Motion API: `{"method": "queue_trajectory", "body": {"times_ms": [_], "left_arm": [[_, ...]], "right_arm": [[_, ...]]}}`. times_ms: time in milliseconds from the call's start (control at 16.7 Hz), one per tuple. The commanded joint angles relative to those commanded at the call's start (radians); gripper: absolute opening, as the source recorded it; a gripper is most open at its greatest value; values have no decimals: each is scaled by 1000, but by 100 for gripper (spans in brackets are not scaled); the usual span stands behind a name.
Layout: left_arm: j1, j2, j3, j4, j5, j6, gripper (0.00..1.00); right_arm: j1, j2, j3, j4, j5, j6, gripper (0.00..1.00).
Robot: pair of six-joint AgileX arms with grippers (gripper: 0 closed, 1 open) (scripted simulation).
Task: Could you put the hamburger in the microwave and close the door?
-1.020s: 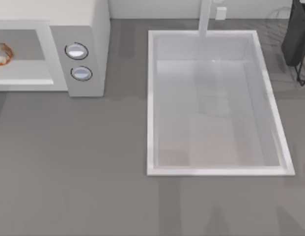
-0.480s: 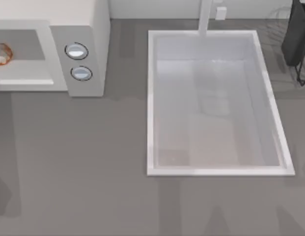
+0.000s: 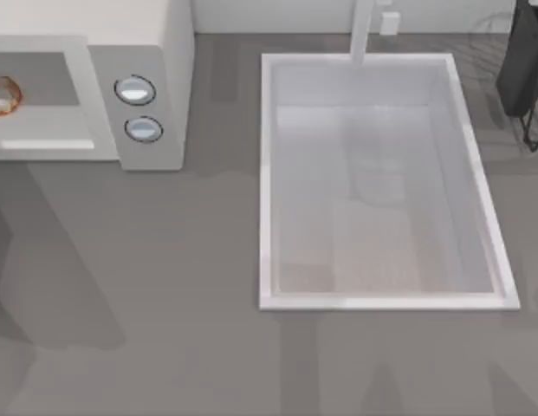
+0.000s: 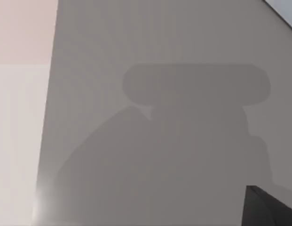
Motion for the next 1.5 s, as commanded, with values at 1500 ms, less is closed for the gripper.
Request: {"method": "queue_trajectory", "body": {"times_ms": [1500], "left_arm": [[-651,-448,-362,119,-411,-553,0]], "right_arm": [[0,0,0,0,0,0,100]]}}
